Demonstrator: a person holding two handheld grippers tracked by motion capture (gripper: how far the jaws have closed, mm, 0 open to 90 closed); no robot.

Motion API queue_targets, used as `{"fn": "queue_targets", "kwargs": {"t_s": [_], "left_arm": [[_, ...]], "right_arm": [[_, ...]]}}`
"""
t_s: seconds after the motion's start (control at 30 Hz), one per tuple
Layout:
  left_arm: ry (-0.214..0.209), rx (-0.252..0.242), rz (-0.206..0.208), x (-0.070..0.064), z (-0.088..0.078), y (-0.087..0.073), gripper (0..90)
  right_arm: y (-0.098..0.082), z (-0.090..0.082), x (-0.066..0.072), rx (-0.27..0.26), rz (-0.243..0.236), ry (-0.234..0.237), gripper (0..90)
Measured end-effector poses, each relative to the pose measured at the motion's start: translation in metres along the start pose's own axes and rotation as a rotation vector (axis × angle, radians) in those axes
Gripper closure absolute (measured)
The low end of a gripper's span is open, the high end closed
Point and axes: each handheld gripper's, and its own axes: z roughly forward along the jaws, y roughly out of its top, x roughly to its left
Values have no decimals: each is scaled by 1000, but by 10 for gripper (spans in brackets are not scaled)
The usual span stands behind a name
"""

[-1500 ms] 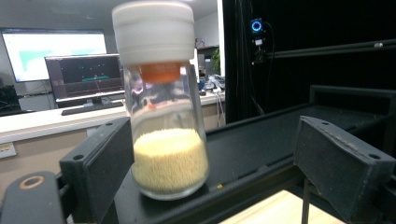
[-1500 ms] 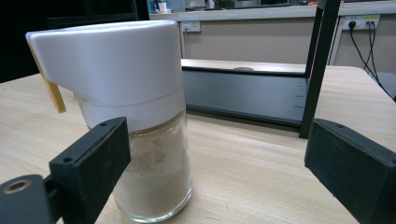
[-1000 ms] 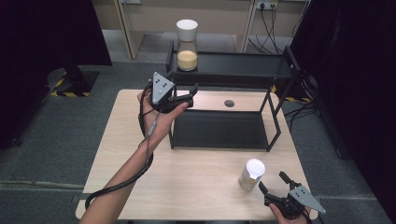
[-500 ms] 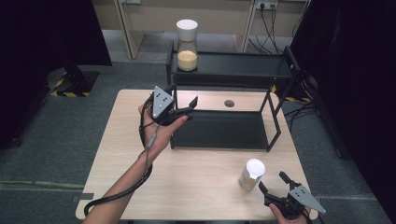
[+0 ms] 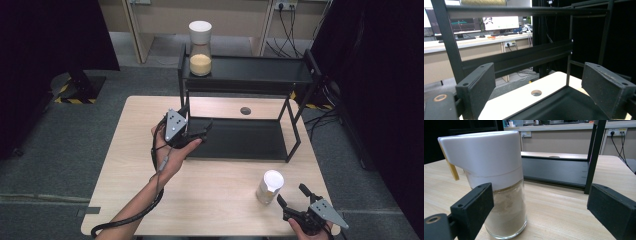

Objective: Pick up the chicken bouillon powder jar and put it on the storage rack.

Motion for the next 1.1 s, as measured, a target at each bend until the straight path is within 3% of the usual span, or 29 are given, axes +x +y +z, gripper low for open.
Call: {"fn": "queue_targets", "kwargs": {"t_s": [0.87,1.1], "left_arm": [[-45,118,-47,-6,-25,-71,113],[-50,122,-72,-9,-35,-97,113]], "right_arm": [[0,0,0,1,-5,-2,71],[0,0,1,0,-5,-2,71]]}}
